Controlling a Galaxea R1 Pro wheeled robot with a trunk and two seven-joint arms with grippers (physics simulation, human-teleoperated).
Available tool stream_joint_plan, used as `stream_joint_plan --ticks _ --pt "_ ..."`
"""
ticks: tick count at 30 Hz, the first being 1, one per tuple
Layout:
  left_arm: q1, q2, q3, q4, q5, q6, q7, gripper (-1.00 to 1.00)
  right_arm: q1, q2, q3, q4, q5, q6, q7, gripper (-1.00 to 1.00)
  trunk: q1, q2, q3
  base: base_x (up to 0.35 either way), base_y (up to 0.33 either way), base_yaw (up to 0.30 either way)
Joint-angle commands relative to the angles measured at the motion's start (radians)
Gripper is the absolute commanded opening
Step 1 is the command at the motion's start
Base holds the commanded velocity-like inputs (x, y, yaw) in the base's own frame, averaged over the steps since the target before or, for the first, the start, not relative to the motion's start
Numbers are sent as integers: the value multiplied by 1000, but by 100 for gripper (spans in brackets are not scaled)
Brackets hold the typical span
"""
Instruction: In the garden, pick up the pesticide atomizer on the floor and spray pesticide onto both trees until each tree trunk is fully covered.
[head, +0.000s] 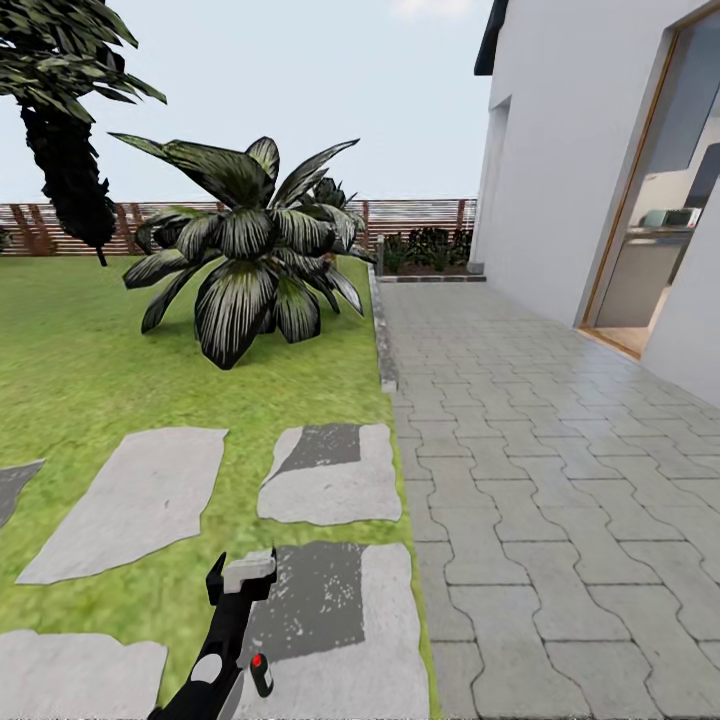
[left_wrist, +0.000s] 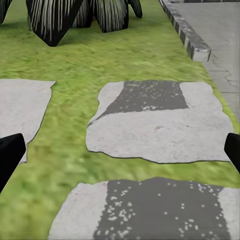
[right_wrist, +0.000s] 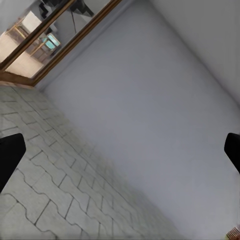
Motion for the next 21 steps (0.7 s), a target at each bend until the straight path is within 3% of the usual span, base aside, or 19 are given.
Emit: stream_joint_plan --ticks 1,18,21 --pt "-1 -1 4 1 -11 -3 4 100 -1 0 4 1 -6 -4 0 100 4 -8 -4 0 0 0" --pt "-1 -1 4 1 -11 -3 4 100 -1 0 4 1 -6 -4 0 100 69 -127 -57 0 0 0" --pt "-1 -1 4 1 -11 -3 4 100 -1 0 4 1 -6 -4 0 100 70 -127 -69 0 0 0"
